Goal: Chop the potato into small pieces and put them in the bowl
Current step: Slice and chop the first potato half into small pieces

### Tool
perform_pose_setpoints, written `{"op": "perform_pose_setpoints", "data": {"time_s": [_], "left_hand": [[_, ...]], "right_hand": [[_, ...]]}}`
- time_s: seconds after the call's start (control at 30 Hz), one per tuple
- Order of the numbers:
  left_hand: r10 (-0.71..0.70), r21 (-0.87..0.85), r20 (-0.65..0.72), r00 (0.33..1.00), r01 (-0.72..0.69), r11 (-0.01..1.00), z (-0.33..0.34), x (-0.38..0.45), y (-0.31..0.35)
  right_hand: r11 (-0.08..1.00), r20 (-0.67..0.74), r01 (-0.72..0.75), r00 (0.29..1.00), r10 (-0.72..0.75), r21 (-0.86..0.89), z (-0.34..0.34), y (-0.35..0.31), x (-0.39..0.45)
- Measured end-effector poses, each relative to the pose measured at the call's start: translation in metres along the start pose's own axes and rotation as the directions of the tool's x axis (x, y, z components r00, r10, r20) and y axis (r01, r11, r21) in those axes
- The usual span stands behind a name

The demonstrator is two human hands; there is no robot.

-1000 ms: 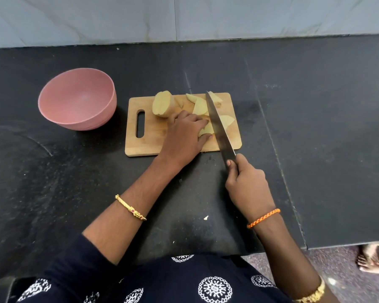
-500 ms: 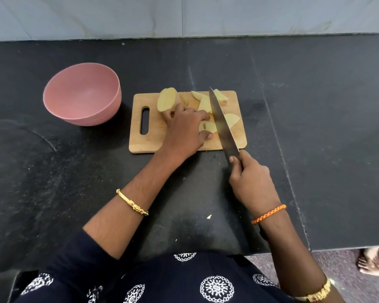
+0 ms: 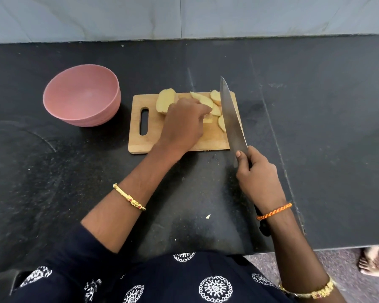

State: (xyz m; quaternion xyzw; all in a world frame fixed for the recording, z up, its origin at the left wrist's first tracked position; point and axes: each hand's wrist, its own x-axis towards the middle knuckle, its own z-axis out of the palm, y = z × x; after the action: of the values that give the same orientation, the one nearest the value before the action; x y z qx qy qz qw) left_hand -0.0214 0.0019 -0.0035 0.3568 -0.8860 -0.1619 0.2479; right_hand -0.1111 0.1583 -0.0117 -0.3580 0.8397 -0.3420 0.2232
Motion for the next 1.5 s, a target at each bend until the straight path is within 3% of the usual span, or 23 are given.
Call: {"op": "perform_pose_setpoints", "data": {"time_s": [0.07, 0.27, 0.5, 0.67, 0.77, 0.9, 1.1, 1.33, 1.5], "left_hand": [[0.081, 0.095, -0.053, 0.995, -0.076, 0.993, 0.005, -0.002, 0.0], [0.012, -0.086, -0.03, 0.999, -0.015, 0.996, 0.01, -0.002, -0.002], [-0.047, -0.038, -0.004, 0.999, 0.047, 0.998, 0.013, -0.001, -0.003], [-0.161, -0.259, -0.081, 0.984, 0.135, 0.956, 0.001, 0.001, 0.006], [-0.296, -0.41, 0.014, 0.955, 0.275, 0.869, 0.002, 0.013, 0.019], [-0.36, -0.459, 0.124, 0.925, 0.375, 0.805, 0.021, 0.033, 0.034], [-0.4, -0.346, 0.033, 0.916, 0.386, 0.855, 0.047, 0.034, 0.043], [-0.365, -0.027, -0.087, 0.927, 0.364, 0.931, 0.042, 0.011, 0.046], [-0.283, 0.115, 0.003, 0.959, 0.281, 0.953, 0.045, 0.01, 0.052]], "right_hand": [[1.0, 0.0, 0.002, 1.0, -0.002, 0.015, 0.001, 0.0, 0.0], [1.0, -0.051, 0.021, 0.999, -0.02, 0.016, -0.002, -0.003, 0.0], [0.998, -0.054, 0.048, 0.998, -0.045, 0.046, -0.001, -0.006, -0.002], [0.998, -0.111, 0.025, 0.994, -0.018, 0.065, -0.004, -0.001, 0.002], [0.997, -0.162, -0.02, 0.986, 0.032, 0.074, -0.01, 0.004, 0.008], [0.992, -0.201, -0.041, 0.977, 0.065, 0.122, -0.016, 0.006, 0.012], [0.989, -0.209, -0.047, 0.975, 0.076, 0.142, -0.015, 0.006, 0.011], [0.989, -0.182, -0.057, 0.98, 0.081, 0.133, -0.014, 0.007, 0.012], [0.989, -0.173, -0.054, 0.982, 0.077, 0.135, -0.014, 0.008, 0.013]]}}
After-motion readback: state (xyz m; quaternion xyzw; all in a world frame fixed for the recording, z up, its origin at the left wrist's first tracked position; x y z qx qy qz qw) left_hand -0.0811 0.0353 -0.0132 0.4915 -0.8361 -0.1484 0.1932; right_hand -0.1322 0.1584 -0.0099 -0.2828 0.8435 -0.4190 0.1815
